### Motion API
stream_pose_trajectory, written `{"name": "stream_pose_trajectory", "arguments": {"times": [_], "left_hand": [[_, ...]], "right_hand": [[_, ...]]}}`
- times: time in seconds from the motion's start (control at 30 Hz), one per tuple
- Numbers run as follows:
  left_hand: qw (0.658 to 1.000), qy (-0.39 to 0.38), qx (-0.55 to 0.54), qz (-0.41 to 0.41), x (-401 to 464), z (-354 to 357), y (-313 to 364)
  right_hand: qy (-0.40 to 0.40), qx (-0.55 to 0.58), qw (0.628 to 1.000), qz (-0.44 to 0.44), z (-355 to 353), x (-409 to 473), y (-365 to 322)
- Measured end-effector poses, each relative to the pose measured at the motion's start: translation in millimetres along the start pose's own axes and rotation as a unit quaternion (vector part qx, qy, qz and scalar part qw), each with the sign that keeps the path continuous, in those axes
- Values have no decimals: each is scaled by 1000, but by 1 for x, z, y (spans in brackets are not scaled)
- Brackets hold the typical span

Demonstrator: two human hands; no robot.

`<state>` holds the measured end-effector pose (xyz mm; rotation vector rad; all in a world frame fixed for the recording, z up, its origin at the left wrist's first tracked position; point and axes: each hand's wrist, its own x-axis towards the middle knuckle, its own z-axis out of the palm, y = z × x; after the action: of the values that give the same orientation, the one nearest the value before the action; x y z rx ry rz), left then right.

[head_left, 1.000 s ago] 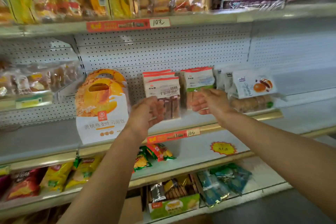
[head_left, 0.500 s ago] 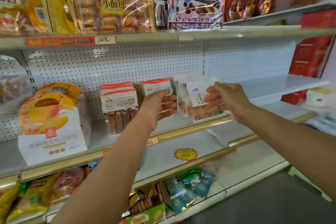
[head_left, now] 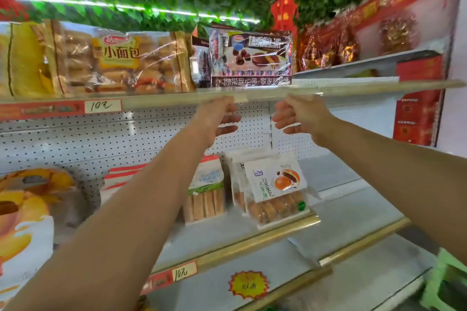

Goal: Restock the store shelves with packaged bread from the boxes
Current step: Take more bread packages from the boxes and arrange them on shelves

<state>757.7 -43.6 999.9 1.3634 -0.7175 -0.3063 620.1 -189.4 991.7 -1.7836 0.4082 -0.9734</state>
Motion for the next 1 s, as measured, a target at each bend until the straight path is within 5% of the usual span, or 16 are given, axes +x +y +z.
{"name": "stream_pose_trajectory", "arguments": {"times": [0.67, 1.0], "left_hand": [[952, 178, 197, 152, 196, 27, 33], [946, 281, 154, 52, 298, 45, 28]], "right_hand": [[34, -34, 994, -94, -60, 259, 33], [-33, -18, 998, -46, -72, 404, 71]]}}
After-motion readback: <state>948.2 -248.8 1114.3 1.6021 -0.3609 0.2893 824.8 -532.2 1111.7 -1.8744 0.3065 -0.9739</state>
